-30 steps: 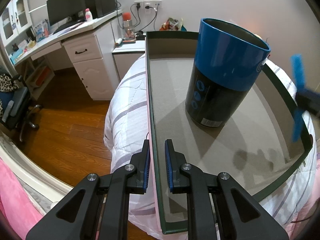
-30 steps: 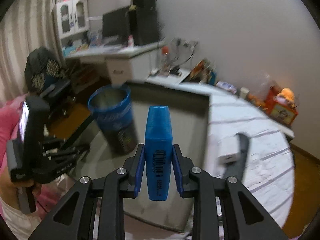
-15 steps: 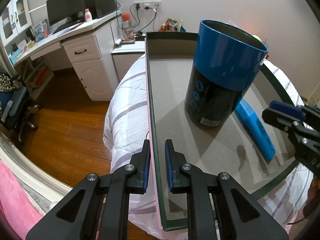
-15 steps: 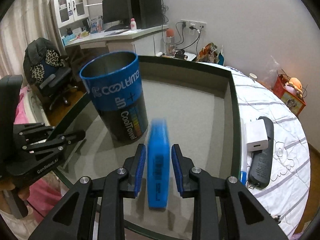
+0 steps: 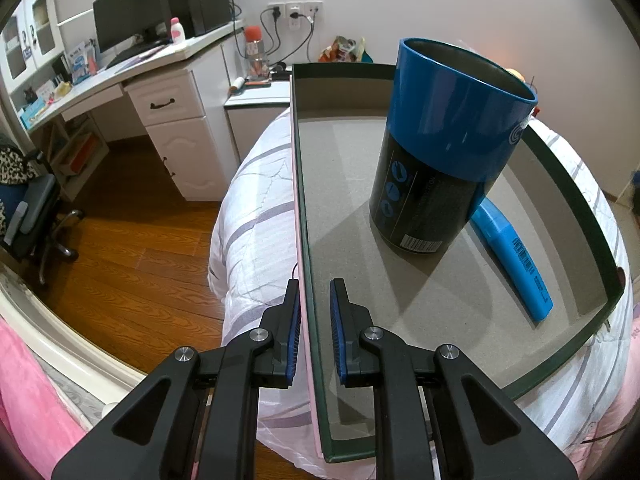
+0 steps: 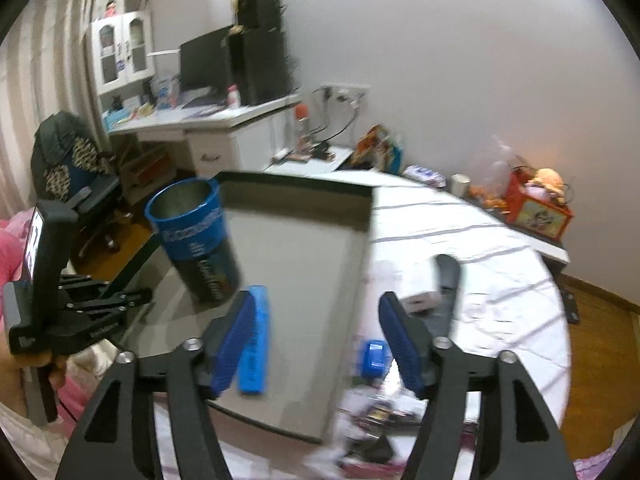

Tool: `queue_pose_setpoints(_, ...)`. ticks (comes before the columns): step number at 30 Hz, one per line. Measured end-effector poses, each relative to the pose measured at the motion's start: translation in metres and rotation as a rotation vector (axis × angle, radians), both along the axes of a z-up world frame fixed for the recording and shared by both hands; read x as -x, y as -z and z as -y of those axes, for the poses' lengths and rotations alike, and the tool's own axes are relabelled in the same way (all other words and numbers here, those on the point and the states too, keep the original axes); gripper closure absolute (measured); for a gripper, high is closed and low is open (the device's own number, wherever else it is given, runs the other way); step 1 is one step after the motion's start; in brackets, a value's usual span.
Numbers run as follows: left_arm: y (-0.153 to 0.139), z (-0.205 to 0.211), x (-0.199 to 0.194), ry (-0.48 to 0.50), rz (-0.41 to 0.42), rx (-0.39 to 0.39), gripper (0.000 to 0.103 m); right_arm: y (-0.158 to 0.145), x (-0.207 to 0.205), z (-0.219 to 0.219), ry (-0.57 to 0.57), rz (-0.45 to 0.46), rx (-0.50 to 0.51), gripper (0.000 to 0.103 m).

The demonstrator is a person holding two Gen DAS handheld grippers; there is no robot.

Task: Organize rigid objects
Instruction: 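Carry the blue highlighter into the tray beside the tin and release, then move the right tool to the keyring and grasp its black key chain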

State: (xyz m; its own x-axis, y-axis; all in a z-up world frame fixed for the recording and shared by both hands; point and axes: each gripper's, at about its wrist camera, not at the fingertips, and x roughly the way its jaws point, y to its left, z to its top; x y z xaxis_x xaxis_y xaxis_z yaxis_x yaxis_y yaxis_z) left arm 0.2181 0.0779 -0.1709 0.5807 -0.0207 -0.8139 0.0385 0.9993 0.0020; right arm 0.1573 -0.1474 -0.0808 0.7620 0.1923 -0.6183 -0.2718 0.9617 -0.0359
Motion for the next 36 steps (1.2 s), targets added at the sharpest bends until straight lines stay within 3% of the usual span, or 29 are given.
queue_pose_setpoints(2, 0.000, 0.000, 0.000, -0.001, 0.000, -0.001, 0.090, -0.004, 0.008, 0.019, 0.041, 0.015, 0.017, 0.025)
queue_pose_setpoints(5, 0.000, -0.001, 0.001, -0.002, -0.002, -0.002, 0.090, -0.002, 0.017, 0.043, 0.094, 0.020, 0.045, 0.025)
queue_pose_setpoints(11, 0.001, 0.001, 0.004, -0.014, -0.002, -0.017, 0.090, 0.029, 0.030, 0.070, 0.089, -0.066, 0.099, 0.025)
queue_pose_setpoints(18, 0.002, 0.003, 0.004, -0.014, -0.004, -0.016, 0.090, 0.053, 0.040, 0.082, 0.099, -0.123, 0.102, 0.025)
queue_pose_setpoints(26, 0.002, 0.003, 0.006, -0.015, -0.005, -0.014, 0.090, 0.055, 0.023, 0.089, 0.103, -0.101, 0.118, 0.025)
queue_pose_setpoints(36, 0.002, 0.003, 0.005, -0.016, -0.004, -0.015, 0.090, 0.073, 0.010, 0.093, 0.025, -0.233, 0.114, 0.025)
